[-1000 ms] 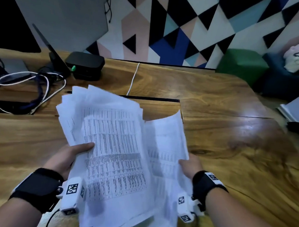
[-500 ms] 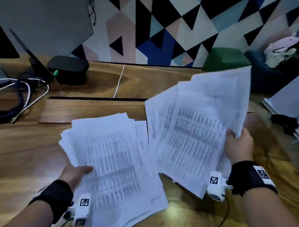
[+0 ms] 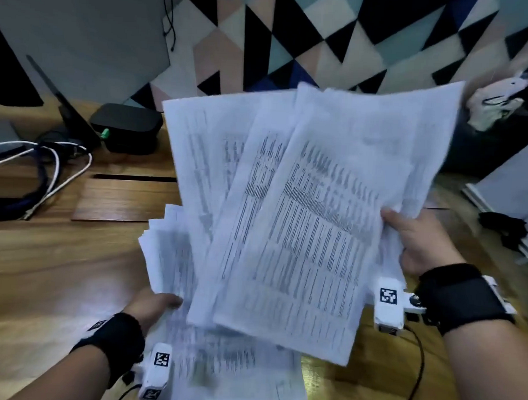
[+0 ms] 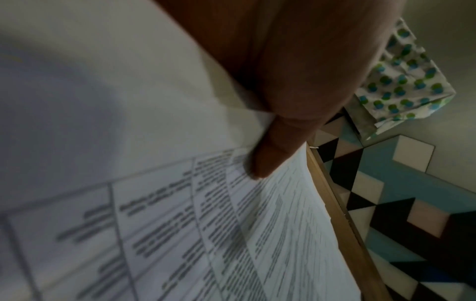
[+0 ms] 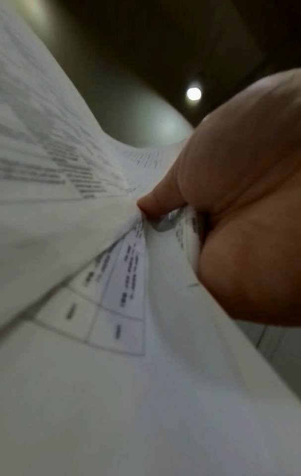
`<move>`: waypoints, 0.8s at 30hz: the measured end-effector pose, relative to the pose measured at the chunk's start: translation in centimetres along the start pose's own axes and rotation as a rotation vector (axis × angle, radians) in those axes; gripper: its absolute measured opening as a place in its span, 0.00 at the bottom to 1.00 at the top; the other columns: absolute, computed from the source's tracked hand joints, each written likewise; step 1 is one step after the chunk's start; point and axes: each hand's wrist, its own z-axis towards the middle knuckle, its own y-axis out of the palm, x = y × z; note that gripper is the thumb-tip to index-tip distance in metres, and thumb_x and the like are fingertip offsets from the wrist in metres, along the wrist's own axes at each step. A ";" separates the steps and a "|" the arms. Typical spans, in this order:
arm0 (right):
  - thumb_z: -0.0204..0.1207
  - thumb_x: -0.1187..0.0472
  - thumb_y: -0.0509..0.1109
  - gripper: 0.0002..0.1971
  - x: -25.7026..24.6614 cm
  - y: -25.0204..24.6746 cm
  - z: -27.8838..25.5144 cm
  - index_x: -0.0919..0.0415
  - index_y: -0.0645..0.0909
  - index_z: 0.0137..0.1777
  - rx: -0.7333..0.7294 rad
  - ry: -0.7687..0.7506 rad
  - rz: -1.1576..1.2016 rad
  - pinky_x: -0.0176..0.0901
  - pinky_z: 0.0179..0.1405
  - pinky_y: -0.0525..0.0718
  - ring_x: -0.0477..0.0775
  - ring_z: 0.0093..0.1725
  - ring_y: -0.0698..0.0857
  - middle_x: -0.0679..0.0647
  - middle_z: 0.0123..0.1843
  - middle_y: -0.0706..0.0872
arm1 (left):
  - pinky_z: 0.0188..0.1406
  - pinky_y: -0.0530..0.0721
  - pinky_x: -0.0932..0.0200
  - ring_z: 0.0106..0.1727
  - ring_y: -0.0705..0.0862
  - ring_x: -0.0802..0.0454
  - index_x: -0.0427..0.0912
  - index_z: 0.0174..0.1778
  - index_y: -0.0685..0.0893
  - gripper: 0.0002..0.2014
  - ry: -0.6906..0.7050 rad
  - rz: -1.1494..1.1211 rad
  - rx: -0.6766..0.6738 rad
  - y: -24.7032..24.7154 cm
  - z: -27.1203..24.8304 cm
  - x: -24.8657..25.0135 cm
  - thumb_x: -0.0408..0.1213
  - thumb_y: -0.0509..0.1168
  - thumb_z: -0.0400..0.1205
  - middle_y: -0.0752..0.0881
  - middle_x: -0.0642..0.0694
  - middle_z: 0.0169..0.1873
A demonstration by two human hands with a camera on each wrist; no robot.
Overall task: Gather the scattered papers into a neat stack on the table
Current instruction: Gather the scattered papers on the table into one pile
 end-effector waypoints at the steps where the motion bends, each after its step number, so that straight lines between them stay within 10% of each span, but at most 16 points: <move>1: 0.79 0.71 0.67 0.09 1.0 0.7 0.0 0.71 0.82 0.57 -0.011 0.032 -0.058 0.65 0.59 0.85 0.67 0.55 0.89 0.68 0.54 0.89 | 0.50 0.88 0.36 0.48 0.89 0.30 0.30 0.55 0.86 0.20 -0.002 -0.010 -0.023 0.1 0.3 -0.3 0.26 0.74 0.66 0.91 0.31 0.47; 4: 0.78 0.72 0.67 0.08 4.9 2.3 -0.7 0.63 0.85 0.51 -0.031 0.105 -0.253 0.51 0.49 0.89 0.52 0.41 0.91 0.53 0.42 0.93 | 0.58 0.82 0.27 0.52 0.87 0.22 0.28 0.54 0.87 0.19 -0.040 -0.067 -0.071 0.6 0.1 -0.2 0.30 0.72 0.67 0.91 0.28 0.46; 10: 0.78 0.70 0.66 0.09 11.8 4.0 -1.7 0.68 0.81 0.57 -0.006 0.275 -0.585 0.47 0.49 0.80 0.62 0.50 0.85 0.61 0.50 0.86 | 0.60 0.81 0.26 0.53 0.87 0.25 0.30 0.58 0.86 0.18 -0.183 -0.221 -0.123 0.9 -0.6 -0.3 0.33 0.66 0.75 0.89 0.24 0.51; 15: 0.78 0.65 0.68 0.08 14.0 5.0 -3.1 0.65 0.85 0.54 -0.103 0.411 -0.532 0.49 0.51 0.86 0.59 0.46 0.89 0.55 0.46 0.89 | 0.54 0.83 0.47 0.50 0.89 0.47 0.52 0.52 0.88 0.18 -0.105 -0.360 -0.169 1.4 -2.1 0.3 0.61 0.64 0.79 0.93 0.46 0.47; 19: 0.81 0.62 0.67 0.05 13.7 5.7 -4.6 0.60 0.84 0.52 -0.239 0.508 -0.294 0.48 0.43 0.88 0.58 0.47 0.91 0.57 0.47 0.91 | 0.54 0.86 0.41 0.49 0.91 0.35 0.32 0.56 0.87 0.17 -0.032 -0.163 -0.102 2.3 -1.7 -0.7 0.28 0.77 0.72 0.91 0.33 0.50; 24: 0.80 0.65 0.66 0.09 13.8 2.5 -3.7 0.67 0.84 0.55 -0.151 0.419 -0.530 0.58 0.55 0.87 0.64 0.48 0.90 0.62 0.47 0.91 | 0.61 0.83 0.34 0.52 0.89 0.33 0.30 0.59 0.85 0.16 -0.044 -0.132 -0.088 2.0 -1.1 -1.8 0.23 0.73 0.75 0.91 0.33 0.50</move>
